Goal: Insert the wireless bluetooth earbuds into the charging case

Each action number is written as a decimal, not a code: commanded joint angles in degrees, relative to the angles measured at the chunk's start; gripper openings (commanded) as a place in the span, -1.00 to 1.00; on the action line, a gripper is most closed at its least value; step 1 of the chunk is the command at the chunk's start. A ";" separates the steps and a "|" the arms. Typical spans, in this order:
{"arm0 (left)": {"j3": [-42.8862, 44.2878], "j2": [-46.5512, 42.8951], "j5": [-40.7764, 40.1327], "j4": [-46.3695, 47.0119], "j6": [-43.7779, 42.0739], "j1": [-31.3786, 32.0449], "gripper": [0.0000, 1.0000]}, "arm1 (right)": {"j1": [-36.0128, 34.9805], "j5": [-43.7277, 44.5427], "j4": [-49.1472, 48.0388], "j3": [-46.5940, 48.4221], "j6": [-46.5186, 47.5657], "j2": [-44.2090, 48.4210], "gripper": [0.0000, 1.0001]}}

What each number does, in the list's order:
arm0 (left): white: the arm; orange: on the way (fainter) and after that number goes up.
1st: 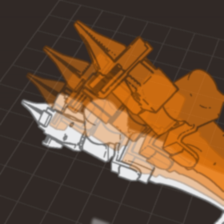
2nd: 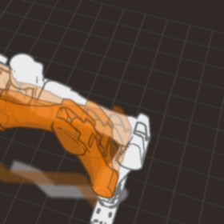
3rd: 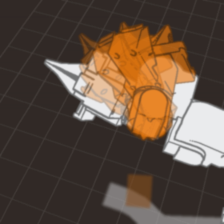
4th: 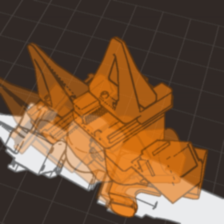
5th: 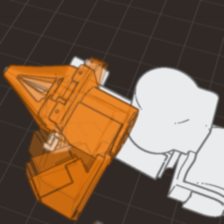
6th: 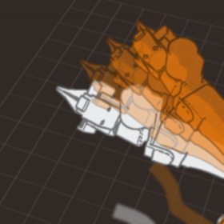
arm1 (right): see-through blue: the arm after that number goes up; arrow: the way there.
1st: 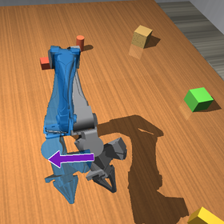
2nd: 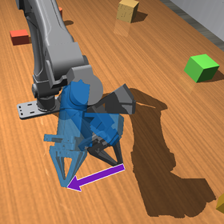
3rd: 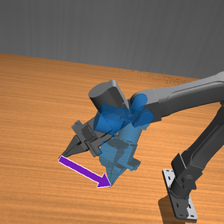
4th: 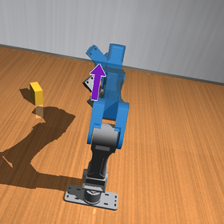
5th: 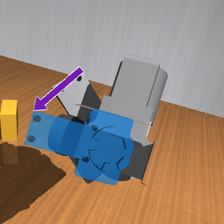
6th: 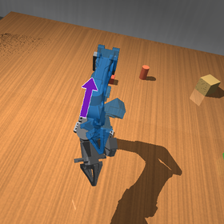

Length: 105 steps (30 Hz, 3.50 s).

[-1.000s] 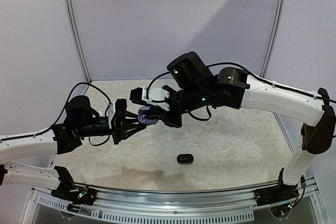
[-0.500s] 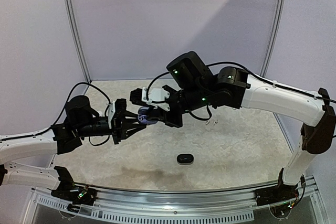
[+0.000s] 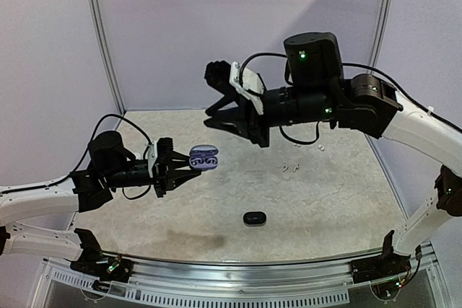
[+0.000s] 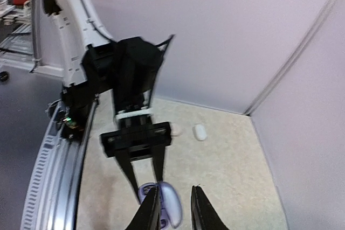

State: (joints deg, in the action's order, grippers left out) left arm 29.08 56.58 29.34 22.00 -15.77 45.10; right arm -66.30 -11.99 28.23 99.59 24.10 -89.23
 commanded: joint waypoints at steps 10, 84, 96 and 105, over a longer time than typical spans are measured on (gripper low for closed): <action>-0.17 0.09 -4.26 1.56 -14.96 1.04 -1.00 | -1.54 12.99 3.25 2.18 -1.14 -11.80 -0.65; 1.47 2.39 -7.99 -2.64 19.00 -4.94 0.98 | 31.71 -23.87 9.71 -33.79 -37.35 -8.03 -1.00; 0.32 1.16 -8.27 -2.55 18.71 -4.67 0.98 | 32.03 -27.87 12.64 -39.19 -37.75 -15.40 -0.91; 0.19 0.82 -8.21 -2.49 18.15 -4.67 0.98 | 32.77 -21.04 19.10 -35.53 -35.25 -18.59 -0.36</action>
State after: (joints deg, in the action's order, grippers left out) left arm 30.06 58.08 21.54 19.14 3.22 39.72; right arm -34.04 -38.89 42.46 62.30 -12.71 -105.86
